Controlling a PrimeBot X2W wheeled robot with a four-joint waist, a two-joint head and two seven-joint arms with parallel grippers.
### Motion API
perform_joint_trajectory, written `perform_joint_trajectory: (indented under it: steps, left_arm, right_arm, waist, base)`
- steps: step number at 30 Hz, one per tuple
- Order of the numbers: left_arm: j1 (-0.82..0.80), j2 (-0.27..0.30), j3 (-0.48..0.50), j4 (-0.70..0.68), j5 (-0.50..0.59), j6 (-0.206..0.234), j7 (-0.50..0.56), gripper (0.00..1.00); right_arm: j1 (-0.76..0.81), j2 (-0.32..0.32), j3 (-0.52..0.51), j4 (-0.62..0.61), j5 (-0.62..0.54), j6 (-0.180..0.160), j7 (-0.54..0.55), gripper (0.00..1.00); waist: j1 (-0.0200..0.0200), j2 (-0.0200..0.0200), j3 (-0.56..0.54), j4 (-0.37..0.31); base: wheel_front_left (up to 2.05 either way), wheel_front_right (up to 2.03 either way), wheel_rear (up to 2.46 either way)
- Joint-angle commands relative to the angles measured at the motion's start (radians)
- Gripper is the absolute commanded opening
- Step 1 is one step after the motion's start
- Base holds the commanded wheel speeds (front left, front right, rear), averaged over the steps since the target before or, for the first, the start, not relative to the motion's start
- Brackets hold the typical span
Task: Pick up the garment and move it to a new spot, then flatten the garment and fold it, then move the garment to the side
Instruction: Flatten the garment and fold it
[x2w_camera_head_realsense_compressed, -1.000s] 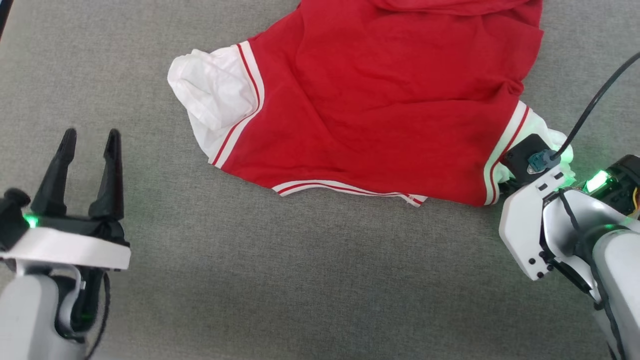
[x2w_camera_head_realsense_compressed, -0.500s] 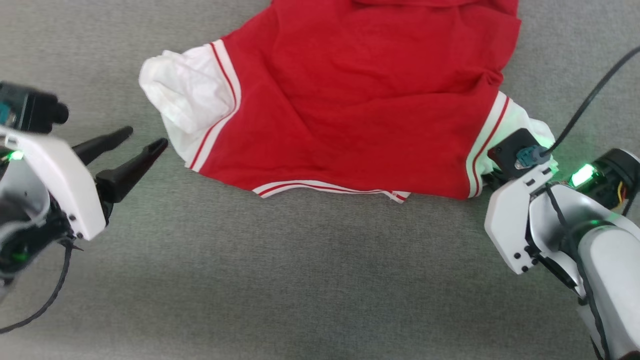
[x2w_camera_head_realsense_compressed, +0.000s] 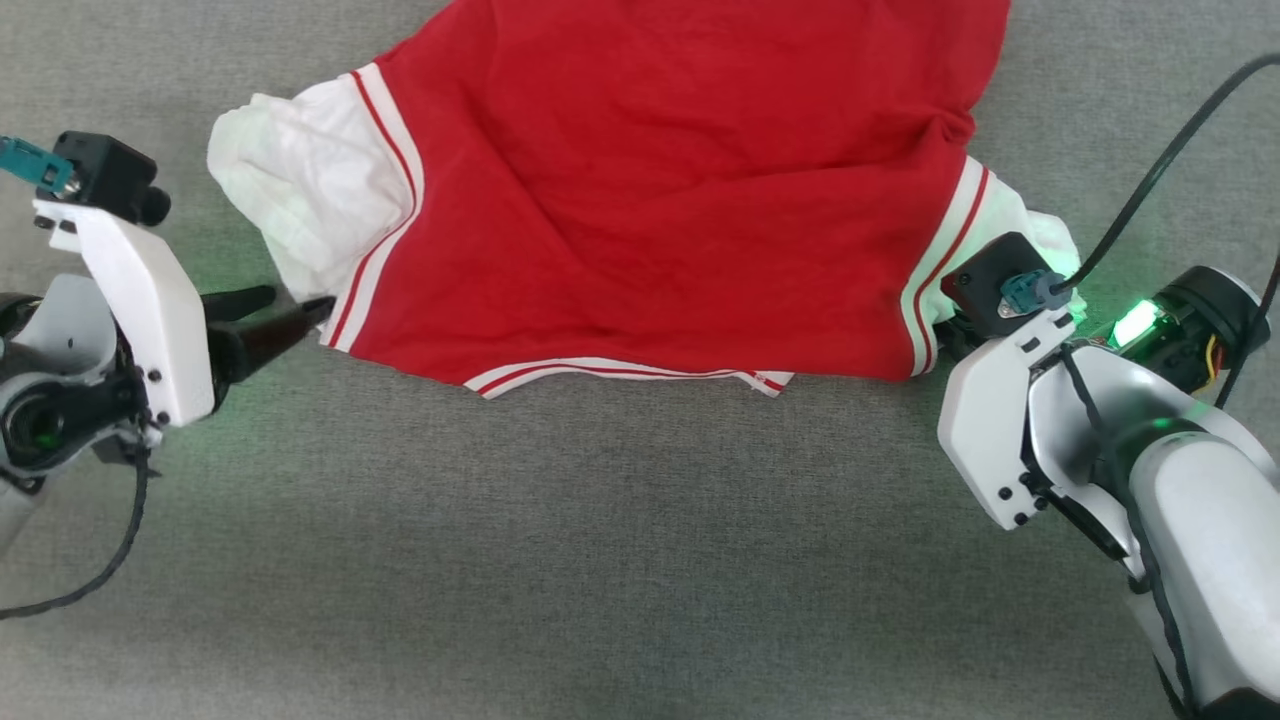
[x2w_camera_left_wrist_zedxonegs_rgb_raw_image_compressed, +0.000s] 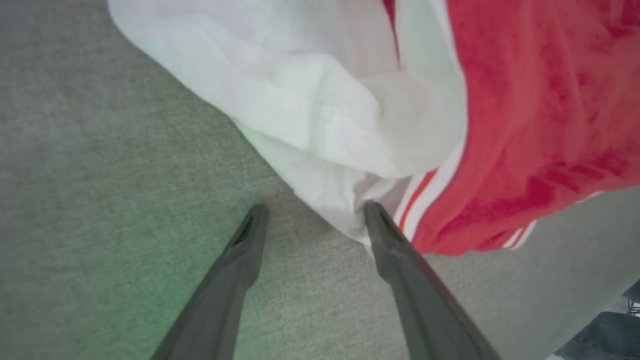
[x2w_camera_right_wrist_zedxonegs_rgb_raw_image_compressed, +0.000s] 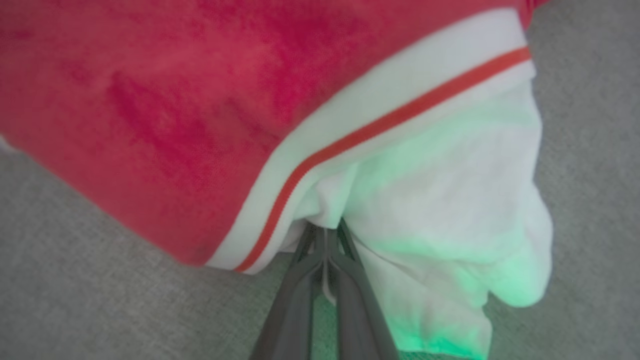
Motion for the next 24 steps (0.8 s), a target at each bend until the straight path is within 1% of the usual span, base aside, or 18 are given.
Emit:
perform_joint_trajectory:
  steps: [1,4,5,6,8,12,16,18,24]
  left_arm:
    - [-0.003,-0.016,-0.01,0.014,-0.024,0.002,0.002,1.0]
    - [-0.005,-0.035,-0.029,0.027,-0.067,0.002,0.015,1.0]
    - [-0.003,-0.04,-0.03,0.029,-0.089,0.002,0.022,0.97]
    - [-0.003,-0.043,-0.03,0.025,-0.098,0.002,0.026,0.55]
    - [-0.005,-0.047,-0.024,0.027,-0.125,0.002,0.019,0.0]
    - [-0.007,-0.039,-0.005,0.022,-0.137,0.002,-0.017,0.0]
    - [0.013,-0.023,0.042,-0.018,-0.165,0.002,-0.104,0.0]
    - [0.034,-0.014,0.073,-0.056,-0.193,0.002,-0.15,0.0]
    - [0.122,0.053,0.179,-0.234,-0.246,0.002,-0.254,0.0]
  right_arm:
    - [0.022,-0.01,0.003,0.069,-0.015,-0.007,0.019,0.0]
    - [0.023,-0.005,0.005,0.068,-0.018,-0.007,0.02,0.0]
    - [0.023,-0.004,0.005,0.068,-0.019,-0.007,0.02,0.0]
    - [0.023,-0.004,0.005,0.069,-0.019,-0.007,0.02,0.0]
    - [0.024,-0.001,0.001,0.068,-0.021,-0.007,0.011,0.0]
    - [0.022,0.009,-0.017,0.056,-0.021,-0.007,-0.026,0.0]
    - [0.028,0.04,-0.081,0.016,-0.031,-0.006,-0.1,0.0]
    - [0.043,0.061,-0.121,-0.016,-0.04,-0.006,-0.136,0.0]
    - [0.115,0.088,-0.251,-0.15,-0.071,-0.005,-0.198,0.0]
  waist:
    - [0.0,-0.0001,0.002,-0.004]
    - [0.0,-0.0001,0.003,-0.01]
    - [0.0,-0.0001,0.003,-0.012]
    - [0.0,-0.0001,0.002,-0.014]
    - [0.0,-0.0001,-0.002,-0.015]
    - [0.0,-0.0001,-0.022,-0.02]
    - [0.0,-0.0001,-0.052,-0.032]
    - [0.0,-0.0001,-0.068,-0.038]
    - [0.0,-0.0001,-0.114,-0.058]
  base:
    - [0.0,0.0,0.0]
    - [0.0,0.0,0.0]
    - [0.0,0.0,0.0]
    - [0.0,0.0,0.0]
    - [0.0,0.0,0.0]
    - [0.0,0.0,0.0]
    - [0.0,0.0,0.0]
    - [0.0,0.0,0.0]
    - [0.0,0.0,0.0]
